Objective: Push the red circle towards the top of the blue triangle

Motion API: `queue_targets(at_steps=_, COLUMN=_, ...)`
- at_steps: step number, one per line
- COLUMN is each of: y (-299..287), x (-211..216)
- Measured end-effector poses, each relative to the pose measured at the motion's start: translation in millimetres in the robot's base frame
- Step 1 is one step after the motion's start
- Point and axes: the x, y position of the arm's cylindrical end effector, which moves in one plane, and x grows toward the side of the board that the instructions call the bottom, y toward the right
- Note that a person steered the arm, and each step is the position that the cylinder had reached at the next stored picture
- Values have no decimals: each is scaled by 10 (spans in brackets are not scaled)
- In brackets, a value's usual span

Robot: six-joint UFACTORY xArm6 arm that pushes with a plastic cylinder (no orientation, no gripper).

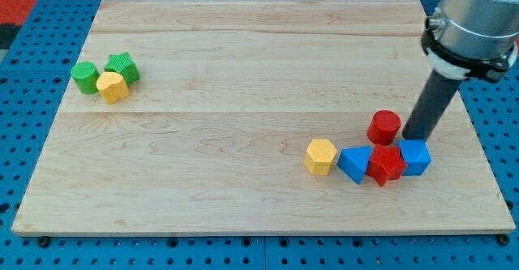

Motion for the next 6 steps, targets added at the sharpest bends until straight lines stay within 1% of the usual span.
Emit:
queue_targets(at_steps=1, y=163, x=-142)
queue_targets(at_steps=2, y=165, x=-252)
queue_targets(at_steps=4, y=-78, x=-252)
queue_targets(at_steps=6, y=-625, x=-266)
